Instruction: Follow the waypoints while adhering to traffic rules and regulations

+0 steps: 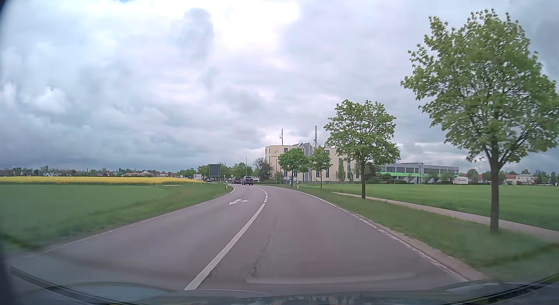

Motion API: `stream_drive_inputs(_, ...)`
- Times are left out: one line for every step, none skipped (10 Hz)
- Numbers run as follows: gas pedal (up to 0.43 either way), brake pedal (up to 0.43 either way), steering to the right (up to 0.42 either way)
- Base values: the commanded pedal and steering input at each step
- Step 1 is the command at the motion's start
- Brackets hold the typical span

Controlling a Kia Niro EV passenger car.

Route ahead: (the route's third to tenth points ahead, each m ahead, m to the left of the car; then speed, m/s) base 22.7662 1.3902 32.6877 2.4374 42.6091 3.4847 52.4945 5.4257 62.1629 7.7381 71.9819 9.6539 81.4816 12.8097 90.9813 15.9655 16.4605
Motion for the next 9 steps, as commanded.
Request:
stream_drive_inputs(0.319,0.012,-0.019)
stream_drive_inputs(0.280,0.012,-0.019)
stream_drive_inputs(0.268,0.012,-0.019)
stream_drive_inputs(0.260,0.012,-0.019)
stream_drive_inputs(0.228,0.012,-0.019)
stream_drive_inputs(0.220,0.012,-0.019)
stream_drive_inputs(0.209,0.012,-0.019)
stream_drive_inputs(0.197,0.012,-0.019)
stream_drive_inputs(0.189,0.012,-0.019)
